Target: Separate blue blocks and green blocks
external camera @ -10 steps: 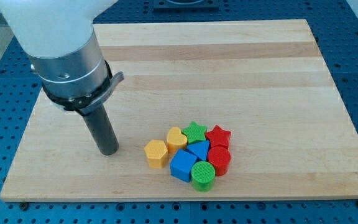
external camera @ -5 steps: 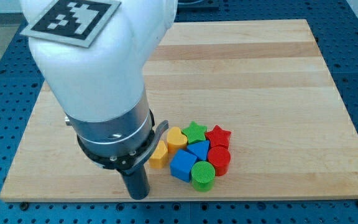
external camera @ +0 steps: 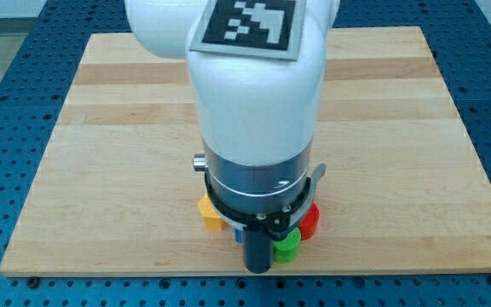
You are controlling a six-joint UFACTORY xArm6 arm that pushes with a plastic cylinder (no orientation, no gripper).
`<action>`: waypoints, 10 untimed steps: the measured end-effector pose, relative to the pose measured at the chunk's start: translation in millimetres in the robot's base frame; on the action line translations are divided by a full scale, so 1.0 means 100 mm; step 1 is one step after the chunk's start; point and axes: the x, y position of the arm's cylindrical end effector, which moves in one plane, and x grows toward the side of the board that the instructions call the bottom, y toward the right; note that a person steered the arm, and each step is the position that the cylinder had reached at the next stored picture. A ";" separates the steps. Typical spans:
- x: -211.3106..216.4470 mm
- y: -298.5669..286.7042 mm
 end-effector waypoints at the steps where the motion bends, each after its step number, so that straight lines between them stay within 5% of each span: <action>1: 0.00 0.04; 4: -1.03 0.05; 8: -0.70 0.24; 10: -0.81 -0.42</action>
